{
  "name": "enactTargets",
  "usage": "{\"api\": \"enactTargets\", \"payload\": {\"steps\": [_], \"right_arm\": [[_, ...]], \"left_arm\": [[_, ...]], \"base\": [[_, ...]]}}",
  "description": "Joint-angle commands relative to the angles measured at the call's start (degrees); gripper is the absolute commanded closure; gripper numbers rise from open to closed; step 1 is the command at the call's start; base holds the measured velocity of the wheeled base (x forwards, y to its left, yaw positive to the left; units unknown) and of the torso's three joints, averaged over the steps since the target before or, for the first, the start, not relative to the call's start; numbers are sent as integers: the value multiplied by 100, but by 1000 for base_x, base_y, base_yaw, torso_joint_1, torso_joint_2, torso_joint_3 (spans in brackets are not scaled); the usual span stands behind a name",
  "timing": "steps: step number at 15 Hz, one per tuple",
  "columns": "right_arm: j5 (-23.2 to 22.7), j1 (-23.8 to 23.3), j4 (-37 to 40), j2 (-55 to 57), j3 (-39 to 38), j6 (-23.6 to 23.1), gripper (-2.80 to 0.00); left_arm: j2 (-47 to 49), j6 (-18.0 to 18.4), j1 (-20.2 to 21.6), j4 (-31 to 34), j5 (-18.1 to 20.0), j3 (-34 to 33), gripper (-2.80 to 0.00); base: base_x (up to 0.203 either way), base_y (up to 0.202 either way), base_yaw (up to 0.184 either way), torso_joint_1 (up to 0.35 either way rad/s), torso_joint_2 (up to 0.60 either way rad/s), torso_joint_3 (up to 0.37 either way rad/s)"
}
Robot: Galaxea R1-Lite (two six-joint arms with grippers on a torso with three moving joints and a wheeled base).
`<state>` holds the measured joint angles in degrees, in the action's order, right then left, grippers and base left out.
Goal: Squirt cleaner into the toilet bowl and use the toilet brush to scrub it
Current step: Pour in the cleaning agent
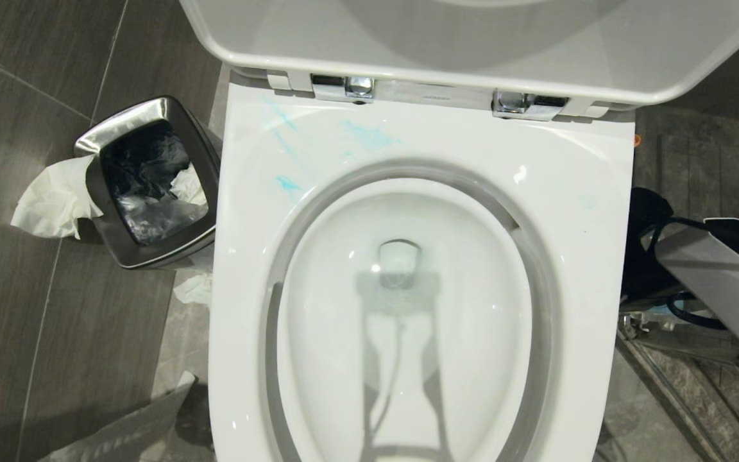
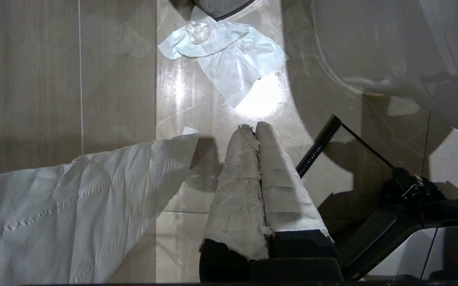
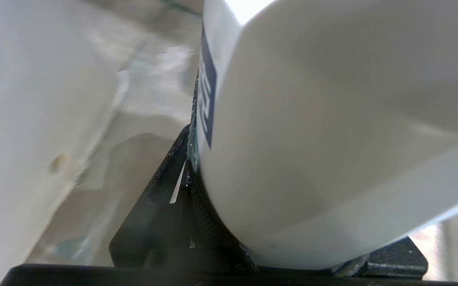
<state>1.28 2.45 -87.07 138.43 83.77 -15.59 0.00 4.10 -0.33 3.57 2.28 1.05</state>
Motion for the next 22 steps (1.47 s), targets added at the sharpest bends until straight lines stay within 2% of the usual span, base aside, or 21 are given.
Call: {"api": "enactTargets", "payload": {"steps": [1,7,16,19,22], "right_arm": [[250,-7,-60,-594,-518,47,0],[440,-148,-60,-2097,-2492,429,0],[386,-184,124,-5002,-4492,650,0],[383,-184,1429,-6419,-4741,664,0],[377,-173,4118,-7748,-4501,667,0]], "left_arm": [[9,3,-2,3,1,1,0],[9,3,-2,3,1,1,0],[9,3,-2,3,1,1,0],[9,3,-2,3,1,1,0],[9,3,-2,3,1,1,0]], "base": [[0,0,0,0,0,0],[0,0,0,0,0,0],[0,0,0,0,0,0],[0,0,0,0,0,0],[0,0,0,0,0,0]]}}
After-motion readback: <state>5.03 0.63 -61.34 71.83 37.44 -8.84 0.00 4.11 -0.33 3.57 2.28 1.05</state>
